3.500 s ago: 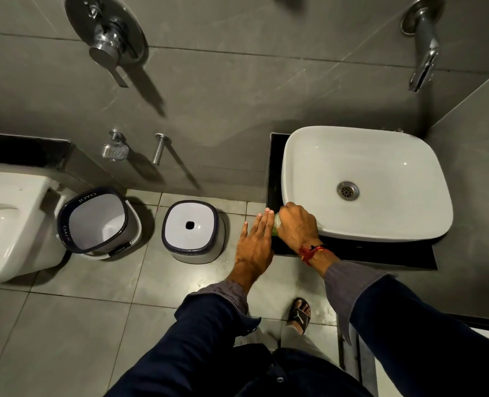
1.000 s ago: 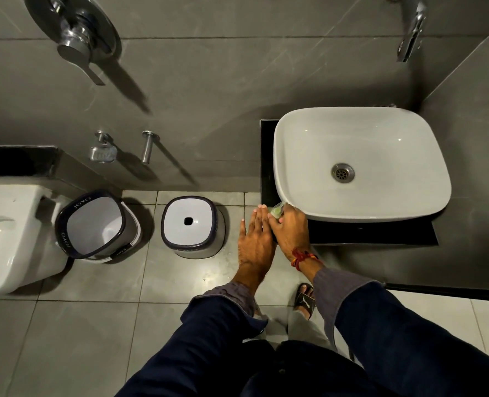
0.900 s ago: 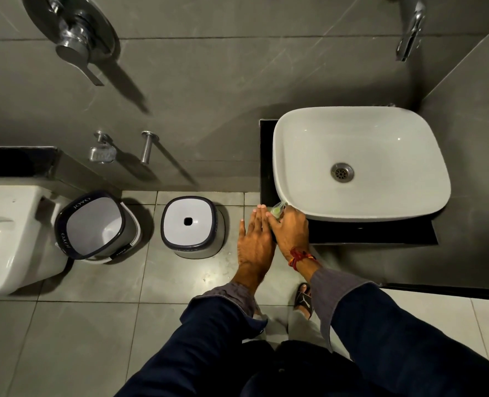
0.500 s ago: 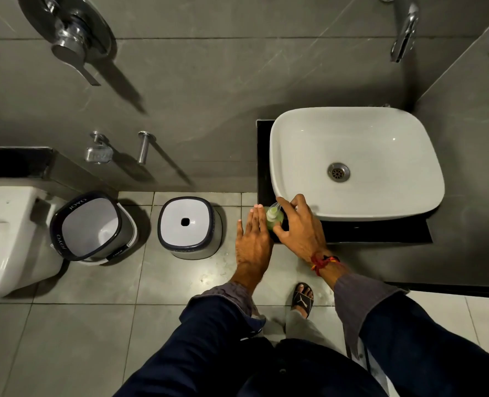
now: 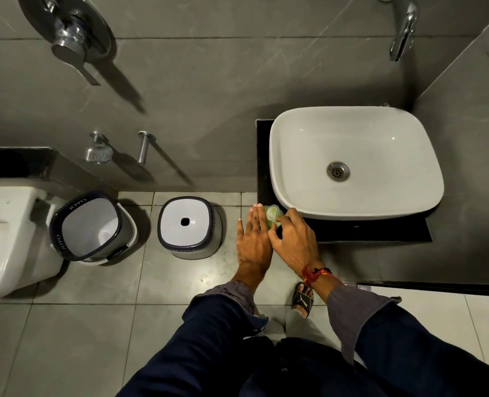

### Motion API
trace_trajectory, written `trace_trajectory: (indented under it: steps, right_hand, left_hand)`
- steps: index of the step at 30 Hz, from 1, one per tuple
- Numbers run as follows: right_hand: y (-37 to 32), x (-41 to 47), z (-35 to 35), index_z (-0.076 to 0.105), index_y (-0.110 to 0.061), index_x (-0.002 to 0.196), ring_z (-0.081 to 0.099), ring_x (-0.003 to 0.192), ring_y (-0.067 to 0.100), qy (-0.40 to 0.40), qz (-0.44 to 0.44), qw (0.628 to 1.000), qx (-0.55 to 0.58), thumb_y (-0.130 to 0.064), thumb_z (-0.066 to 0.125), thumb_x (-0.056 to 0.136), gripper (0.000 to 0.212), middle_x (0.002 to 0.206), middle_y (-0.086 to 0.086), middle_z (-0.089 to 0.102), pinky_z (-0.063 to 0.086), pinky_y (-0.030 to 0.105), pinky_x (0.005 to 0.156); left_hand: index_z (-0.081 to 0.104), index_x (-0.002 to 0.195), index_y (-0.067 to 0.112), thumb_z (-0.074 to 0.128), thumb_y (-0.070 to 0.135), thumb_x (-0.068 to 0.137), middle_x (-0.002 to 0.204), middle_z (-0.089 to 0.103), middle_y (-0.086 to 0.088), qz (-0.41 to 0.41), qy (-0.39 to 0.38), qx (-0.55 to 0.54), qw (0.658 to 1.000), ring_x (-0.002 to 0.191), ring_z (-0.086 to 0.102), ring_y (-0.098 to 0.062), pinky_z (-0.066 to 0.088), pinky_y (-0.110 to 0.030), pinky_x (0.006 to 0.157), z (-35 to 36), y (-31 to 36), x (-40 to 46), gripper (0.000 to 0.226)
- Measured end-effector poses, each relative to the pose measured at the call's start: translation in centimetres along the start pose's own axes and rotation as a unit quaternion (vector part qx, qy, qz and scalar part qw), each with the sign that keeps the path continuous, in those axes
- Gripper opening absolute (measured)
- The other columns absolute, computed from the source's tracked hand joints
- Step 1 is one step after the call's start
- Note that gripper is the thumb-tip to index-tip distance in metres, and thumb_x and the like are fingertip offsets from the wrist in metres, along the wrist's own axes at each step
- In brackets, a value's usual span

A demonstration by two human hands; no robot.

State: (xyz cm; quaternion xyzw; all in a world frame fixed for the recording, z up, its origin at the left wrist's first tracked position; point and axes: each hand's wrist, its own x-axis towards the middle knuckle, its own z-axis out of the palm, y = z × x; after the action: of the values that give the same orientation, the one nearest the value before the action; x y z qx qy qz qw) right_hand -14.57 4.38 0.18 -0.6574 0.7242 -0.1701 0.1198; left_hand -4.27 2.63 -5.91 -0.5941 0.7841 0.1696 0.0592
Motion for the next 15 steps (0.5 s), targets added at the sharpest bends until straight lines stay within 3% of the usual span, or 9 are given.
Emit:
trace_trajectory:
  steps: [10,13,15]
  right_hand:
    - [0.1,-0.6,0.3,0.064,-0.004,0.11,0.065,0.09,0.026,-0.016,-0.037,0.999,0.004,-0.019,0.058,0.088,0.028,0.11,0.014,0.059,0.061,0.037,0.071]
    - [0.7,-0.8,0.8,0.062,-0.009,0.112,0.063,0.089,0.025,-0.007,0.025,0.998,0.062,-0.021,0.058,0.088,0.028,0.106,0.01,0.059,0.059,0.039,0.072]
    - [1.6,-0.7,1.5,0.062,-0.009,0.119,0.066,0.097,0.025,0.001,0.125,0.979,0.162,-0.018,0.061,0.088,0.032,0.114,0.011,0.065,0.059,0.041,0.083]
  left_hand:
    - [-0.006,0.161,0.007,0.042,0.031,0.106,0.171,-0.008,-0.014,0.007,-0.017,0.007,1.0,0.159,-0.004,-0.028,0.005,-0.052,0.129,-0.8,0.0,-0.1,0.077]
    - [-0.005,0.161,0.005,0.04,0.028,0.107,0.171,-0.002,-0.014,0.003,-0.011,-0.01,1.0,0.159,0.001,-0.026,0.005,-0.051,0.129,-1.0,-0.1,-0.1,0.074]
    - [0.002,0.161,0.004,0.045,0.022,0.105,0.169,0.016,-0.017,0.001,0.016,-0.072,0.997,0.157,0.016,-0.028,0.014,-0.049,0.129,-1.2,-0.3,0.0,0.073]
